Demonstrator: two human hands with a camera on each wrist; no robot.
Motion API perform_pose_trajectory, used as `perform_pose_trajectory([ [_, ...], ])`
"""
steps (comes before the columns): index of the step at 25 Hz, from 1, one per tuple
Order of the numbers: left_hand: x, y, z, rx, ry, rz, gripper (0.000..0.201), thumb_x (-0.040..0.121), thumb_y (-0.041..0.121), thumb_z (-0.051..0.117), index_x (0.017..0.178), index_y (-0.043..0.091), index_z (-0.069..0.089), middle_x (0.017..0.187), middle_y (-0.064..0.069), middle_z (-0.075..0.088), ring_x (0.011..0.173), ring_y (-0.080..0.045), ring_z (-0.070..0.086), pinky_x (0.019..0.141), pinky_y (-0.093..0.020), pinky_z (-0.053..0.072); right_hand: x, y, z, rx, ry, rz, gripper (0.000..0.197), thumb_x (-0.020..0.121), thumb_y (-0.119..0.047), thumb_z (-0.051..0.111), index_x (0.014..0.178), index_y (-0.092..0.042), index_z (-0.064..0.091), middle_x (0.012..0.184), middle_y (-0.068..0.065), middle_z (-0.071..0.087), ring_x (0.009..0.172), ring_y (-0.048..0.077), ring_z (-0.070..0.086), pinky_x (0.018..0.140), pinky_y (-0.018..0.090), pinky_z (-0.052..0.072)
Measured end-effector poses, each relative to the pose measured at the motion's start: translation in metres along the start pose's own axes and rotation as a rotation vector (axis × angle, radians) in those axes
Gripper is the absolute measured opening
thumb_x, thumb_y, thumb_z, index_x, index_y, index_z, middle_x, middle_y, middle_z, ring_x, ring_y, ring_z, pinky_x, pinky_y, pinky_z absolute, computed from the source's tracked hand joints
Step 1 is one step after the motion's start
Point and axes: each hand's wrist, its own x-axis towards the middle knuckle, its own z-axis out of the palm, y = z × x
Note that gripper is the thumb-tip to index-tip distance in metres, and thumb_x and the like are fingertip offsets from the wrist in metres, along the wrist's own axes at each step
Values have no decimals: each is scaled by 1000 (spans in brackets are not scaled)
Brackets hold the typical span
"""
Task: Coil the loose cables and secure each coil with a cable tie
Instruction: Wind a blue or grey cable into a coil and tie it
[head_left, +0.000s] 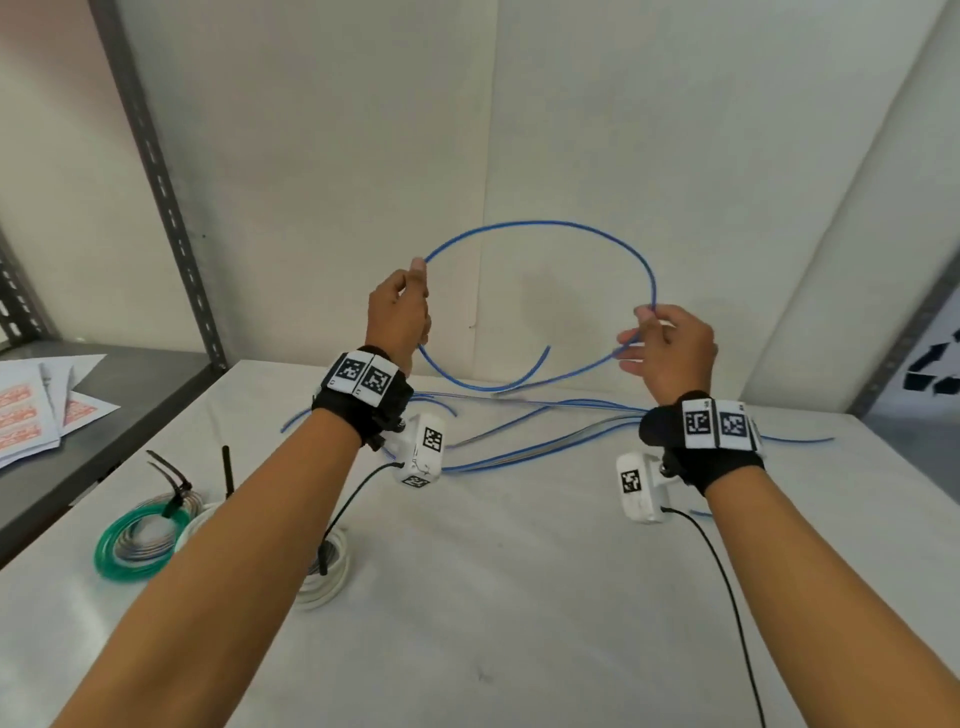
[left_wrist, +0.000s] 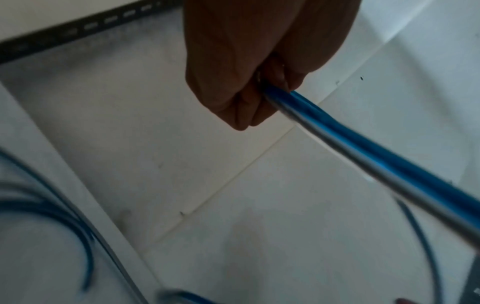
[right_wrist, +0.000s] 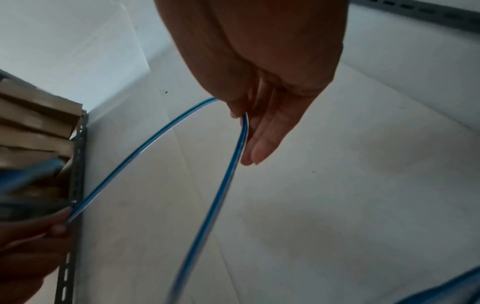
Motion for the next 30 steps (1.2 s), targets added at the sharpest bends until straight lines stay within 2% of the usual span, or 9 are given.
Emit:
perform_pose_trajectory([
  [5, -22, -10, 22, -207, 143, -150, 44, 104, 42, 49, 68, 19, 37, 46, 8, 34, 39, -10, 31, 41, -20, 28, -31, 22, 9, -113, -288, 183, 15, 98, -16, 62, 98, -4, 70, 85, 19, 70, 66, 28, 68, 61, 34, 54],
  [8, -34, -23, 26, -169, 229, -160, 44, 104, 42, 49, 69, 17, 38, 43, 7, 36, 37, -11, 33, 43, -22, 30, -54, 25, 14, -251, -132, 8, 34, 99, -37, 55, 103, -9, 74, 94, 10, 73, 81, 24, 69, 72, 42, 58],
  [10, -41, -31, 30, -152, 253, -167, 44, 104, 42, 49, 69, 17, 38, 51, 0, 37, 37, -12, 34, 43, -23, 32, -72, 10, 19, -45, -89, 89, 36, 101, -42, 52, 97, -12, 72, 85, 11, 73, 67, 22, 67, 57, 34, 56],
  [12, -47, -35, 34, -123, 235, -149, 43, 104, 41, 48, 70, 17, 38, 58, -2, 36, 41, -13, 34, 43, -22, 33, -93, -3, 27, 133, -262, 217, 30, 100, -37, 59, 99, -8, 69, 86, 17, 74, 58, 23, 65, 48, 27, 51],
  [16, -63, -31, 35, -140, 56, -169, 23, 105, 18, 38, 85, 16, 51, 62, 2, 40, 53, -13, 37, 51, -24, 34, -117, -14, 37, 381, -151, 177, 30, 95, -10, 68, 121, -9, 53, 88, 21, 73, 66, 30, 72, 62, 30, 60],
  [20, -85, -34, 33, -187, -276, -138, 26, 109, 15, 34, 121, 19, 57, 65, 4, 47, 57, -11, 49, 69, -35, 56, -126, -11, 35, 398, -60, 109, 29, 98, -6, 62, 121, -9, 47, 88, 21, 71, 71, 35, 74, 66, 34, 62],
  [22, -91, -38, 35, -210, -337, -138, 30, 110, 19, 33, 130, 15, 56, 62, 3, 33, 50, -9, 35, 57, -29, 51, -132, -6, 33, 298, -76, 55, 20, 100, -11, 60, 119, -12, 55, 86, 17, 73, 64, 32, 73, 61, 33, 61],
  [25, -93, -40, 40, -183, -356, -199, 35, 110, 19, 30, 128, 8, 56, 69, 2, 29, 51, -7, 27, 50, -22, 30, -137, 0, 31, 132, -90, -26, 16, 101, -14, 59, 115, -14, 67, 84, 12, 71, 56, 23, 67, 58, 31, 59],
  [30, -95, -43, 32, 14, -440, -9, 30, 105, 26, 51, 119, 8, 70, 117, -5, 63, 86, -15, 63, 64, -26, 55, -130, 11, 24, -280, -130, -253, 25, 101, -14, 54, 118, -19, 72, 96, -2, 72, 79, 13, 67, 76, 33, 57],
])
